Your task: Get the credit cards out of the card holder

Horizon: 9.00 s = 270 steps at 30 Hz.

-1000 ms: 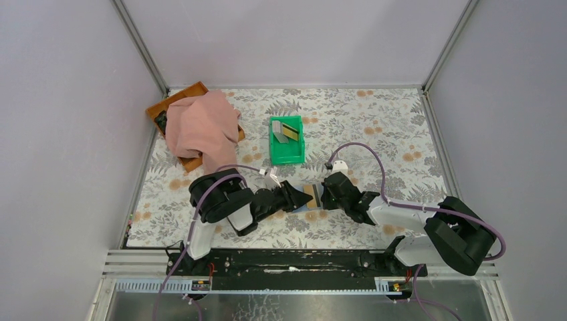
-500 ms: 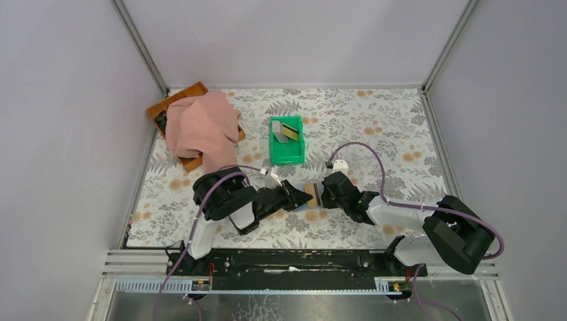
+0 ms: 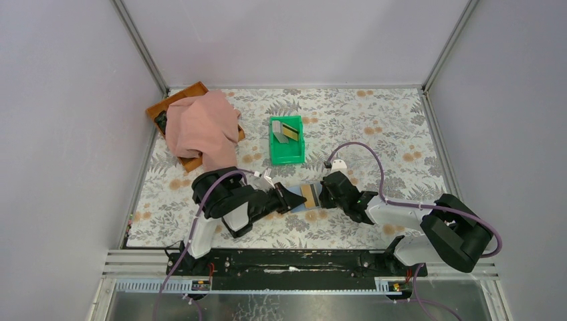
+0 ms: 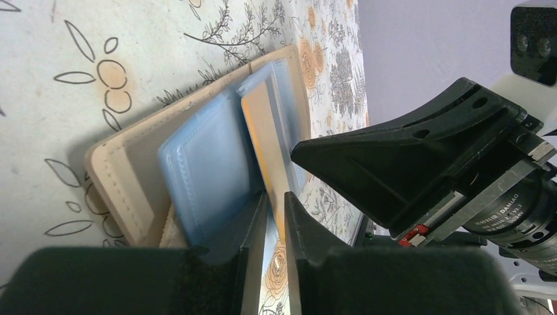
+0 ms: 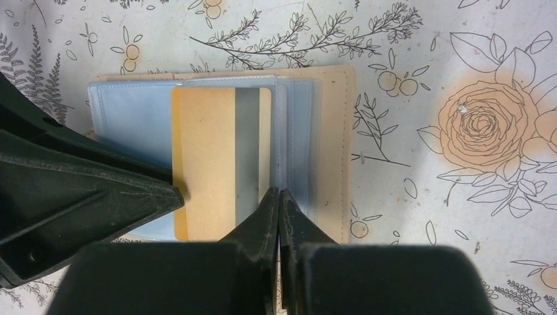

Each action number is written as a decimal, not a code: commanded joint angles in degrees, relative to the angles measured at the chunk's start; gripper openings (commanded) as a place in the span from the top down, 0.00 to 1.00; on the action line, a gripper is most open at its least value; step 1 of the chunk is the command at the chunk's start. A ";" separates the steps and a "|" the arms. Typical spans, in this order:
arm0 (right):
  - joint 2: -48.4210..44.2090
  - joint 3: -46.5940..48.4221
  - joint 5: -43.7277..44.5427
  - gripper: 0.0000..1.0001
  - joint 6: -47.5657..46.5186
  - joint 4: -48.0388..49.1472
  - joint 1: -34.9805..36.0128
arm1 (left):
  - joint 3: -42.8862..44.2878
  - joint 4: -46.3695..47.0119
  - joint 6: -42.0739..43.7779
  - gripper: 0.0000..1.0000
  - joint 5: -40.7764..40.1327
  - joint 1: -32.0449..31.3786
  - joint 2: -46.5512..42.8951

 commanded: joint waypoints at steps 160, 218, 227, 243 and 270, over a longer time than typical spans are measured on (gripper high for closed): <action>4.20 0.96 -1.18 1.00 -0.17 -4.03 -0.40 | -6.73 4.28 0.17 1.00 6.95 6.85 -4.26; -37.74 -1.88 -36.92 1.00 -11.24 -5.04 -0.56 | 4.29 4.56 17.07 0.63 45.19 10.92 -27.03; -36.28 -1.67 -38.73 1.00 -11.56 -4.91 -0.56 | 6.78 4.54 16.71 0.69 51.54 12.08 -27.23; -46.13 -3.36 -1.05 0.41 -6.98 -11.56 -0.56 | 1.70 3.66 15.05 1.00 31.71 17.22 -28.17; -37.84 -5.89 8.23 0.28 -7.71 -9.06 -0.56 | 42.68 -48.96 37.64 1.00 -23.76 17.16 -9.36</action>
